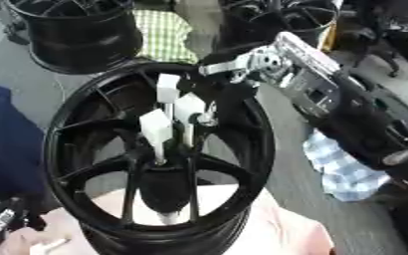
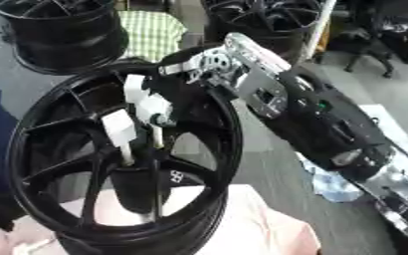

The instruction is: Pull the pin out of the wheel hub.

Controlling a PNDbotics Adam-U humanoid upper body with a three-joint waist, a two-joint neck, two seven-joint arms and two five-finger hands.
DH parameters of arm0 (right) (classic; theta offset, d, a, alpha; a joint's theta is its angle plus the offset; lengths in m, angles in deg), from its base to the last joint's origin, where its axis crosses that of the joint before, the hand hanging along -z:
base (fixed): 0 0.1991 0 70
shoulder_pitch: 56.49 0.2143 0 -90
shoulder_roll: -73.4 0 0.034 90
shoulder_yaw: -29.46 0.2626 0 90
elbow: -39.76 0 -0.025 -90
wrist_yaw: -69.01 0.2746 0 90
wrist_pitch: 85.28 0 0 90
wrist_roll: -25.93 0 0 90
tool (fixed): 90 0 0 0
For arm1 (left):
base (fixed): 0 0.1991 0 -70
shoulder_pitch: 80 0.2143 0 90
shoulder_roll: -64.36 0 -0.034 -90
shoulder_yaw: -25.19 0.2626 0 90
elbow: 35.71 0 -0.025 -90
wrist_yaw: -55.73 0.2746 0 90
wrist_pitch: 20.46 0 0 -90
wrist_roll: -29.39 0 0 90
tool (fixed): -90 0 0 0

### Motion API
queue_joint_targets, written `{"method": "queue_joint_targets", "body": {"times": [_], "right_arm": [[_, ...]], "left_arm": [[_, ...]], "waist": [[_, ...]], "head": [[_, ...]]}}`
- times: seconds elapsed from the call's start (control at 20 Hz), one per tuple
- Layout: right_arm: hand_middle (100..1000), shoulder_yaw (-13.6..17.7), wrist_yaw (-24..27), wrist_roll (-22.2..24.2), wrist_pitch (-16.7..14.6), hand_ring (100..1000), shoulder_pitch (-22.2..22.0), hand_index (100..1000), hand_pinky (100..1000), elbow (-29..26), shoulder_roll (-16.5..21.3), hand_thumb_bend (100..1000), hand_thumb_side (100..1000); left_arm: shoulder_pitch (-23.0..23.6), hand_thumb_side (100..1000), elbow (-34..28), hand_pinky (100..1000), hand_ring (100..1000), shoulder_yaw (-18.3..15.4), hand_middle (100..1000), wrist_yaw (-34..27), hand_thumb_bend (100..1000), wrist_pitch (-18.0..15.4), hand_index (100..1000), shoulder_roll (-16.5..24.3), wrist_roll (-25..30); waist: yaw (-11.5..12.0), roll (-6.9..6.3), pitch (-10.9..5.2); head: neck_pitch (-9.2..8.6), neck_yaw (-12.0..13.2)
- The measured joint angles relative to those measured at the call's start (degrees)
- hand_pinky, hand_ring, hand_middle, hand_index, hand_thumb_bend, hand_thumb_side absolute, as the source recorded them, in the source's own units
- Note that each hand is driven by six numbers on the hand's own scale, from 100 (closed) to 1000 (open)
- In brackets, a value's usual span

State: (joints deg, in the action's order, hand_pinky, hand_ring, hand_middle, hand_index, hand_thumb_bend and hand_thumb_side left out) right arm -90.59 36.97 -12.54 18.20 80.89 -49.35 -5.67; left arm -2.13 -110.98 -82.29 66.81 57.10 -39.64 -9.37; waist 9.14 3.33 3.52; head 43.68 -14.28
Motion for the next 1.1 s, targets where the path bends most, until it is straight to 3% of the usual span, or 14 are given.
{"method": "queue_joint_targets", "body": {"times": [0.6, 1.1], "right_arm": [[826, -0.3, -0.7, -0.5, -1.1, 861, -0.5, 908, 854, 2.3, -1.5, 265, 433], [760, -0.3, -0.3, -2.7, -1.2, 828, -0.6, 855, 833, 2.8, -1.8, 176, 335]], "left_arm": [[-0.5, 839, 0.0, 611, 573, 0.3, 607, 0.0, 100, 0.0, 856, -0.4, 0.0], [-0.6, 839, -0.4, 610, 573, 0.3, 606, 0.0, 100, 0.2, 856, -0.4, 0.1]], "waist": [[0.4, 0.04, 0.48], [0.6, 0.24, 0.82]], "head": [[-0.03, -0.5], [-0.49, -0.8]]}}
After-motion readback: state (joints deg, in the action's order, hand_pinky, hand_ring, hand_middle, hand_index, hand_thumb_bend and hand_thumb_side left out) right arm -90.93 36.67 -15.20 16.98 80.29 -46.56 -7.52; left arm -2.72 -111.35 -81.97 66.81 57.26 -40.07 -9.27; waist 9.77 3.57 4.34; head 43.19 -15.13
